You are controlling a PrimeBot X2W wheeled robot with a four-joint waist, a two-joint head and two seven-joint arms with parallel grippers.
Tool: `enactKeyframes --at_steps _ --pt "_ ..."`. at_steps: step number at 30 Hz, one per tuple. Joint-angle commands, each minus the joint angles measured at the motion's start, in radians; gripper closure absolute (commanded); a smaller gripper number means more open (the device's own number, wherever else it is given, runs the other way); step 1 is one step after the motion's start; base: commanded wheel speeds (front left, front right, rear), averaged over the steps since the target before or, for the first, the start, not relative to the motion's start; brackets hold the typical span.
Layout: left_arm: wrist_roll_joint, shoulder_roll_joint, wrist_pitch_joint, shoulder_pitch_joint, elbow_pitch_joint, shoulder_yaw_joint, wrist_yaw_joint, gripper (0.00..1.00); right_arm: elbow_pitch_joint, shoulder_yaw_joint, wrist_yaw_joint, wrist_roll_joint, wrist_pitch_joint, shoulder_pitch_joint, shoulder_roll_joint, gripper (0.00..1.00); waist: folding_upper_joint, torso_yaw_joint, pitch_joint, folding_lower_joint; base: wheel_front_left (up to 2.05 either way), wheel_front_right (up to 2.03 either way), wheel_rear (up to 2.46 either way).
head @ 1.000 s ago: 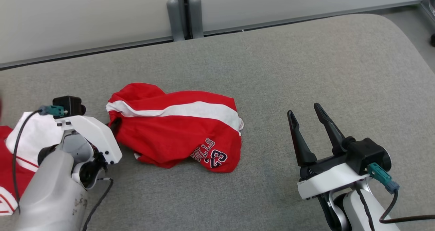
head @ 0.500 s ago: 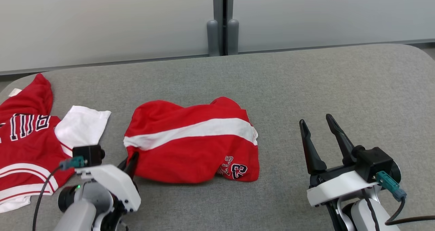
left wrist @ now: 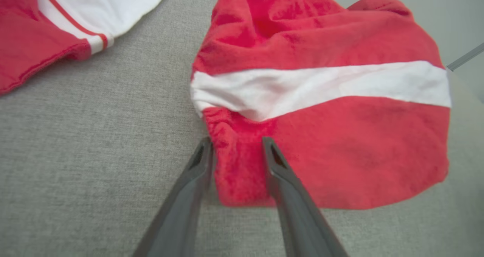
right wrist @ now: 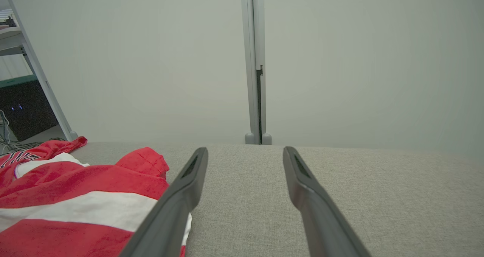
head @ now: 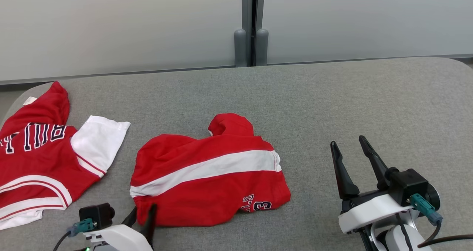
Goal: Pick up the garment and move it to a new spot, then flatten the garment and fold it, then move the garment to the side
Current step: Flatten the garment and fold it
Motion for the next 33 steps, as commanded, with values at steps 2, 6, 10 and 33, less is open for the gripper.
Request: enactKeyframes --at_steps 2,6,10,33 --pt "0.01 0.002 -0.014 0.002 0.004 -0.002 -0.004 0.0 0.004 0.003 0.002 0.007 -0.005 0.011 -0.007 0.0 -0.0001 -0.001 -0.004 0.0 0.0 0.0 0.0" --pt "0.027 0.013 -0.05 0.003 -0.007 0.001 -0.006 0.0 0.008 0.007 0.002 0.005 -0.005 0.017 -0.008 0.0 -0.0001 -0.001 -0.014 0.0 0.0 0.0 0.0" --pt "0.067 0.035 -0.118 -0.008 -0.049 0.018 0.021 0.0 0.007 0.013 0.002 0.008 -0.005 0.015 -0.01 0.0 -0.0001 0.001 -0.021 0.0 0.0 0.0 0.0" --pt "0.305 -0.006 -0.327 0.103 -0.29 0.161 0.032 0.0 0.009 -0.003 0.002 0.031 -0.005 0.046 -0.013 0.0 -0.0001 0.004 -0.057 0.0 0.0 0.0 0.0"
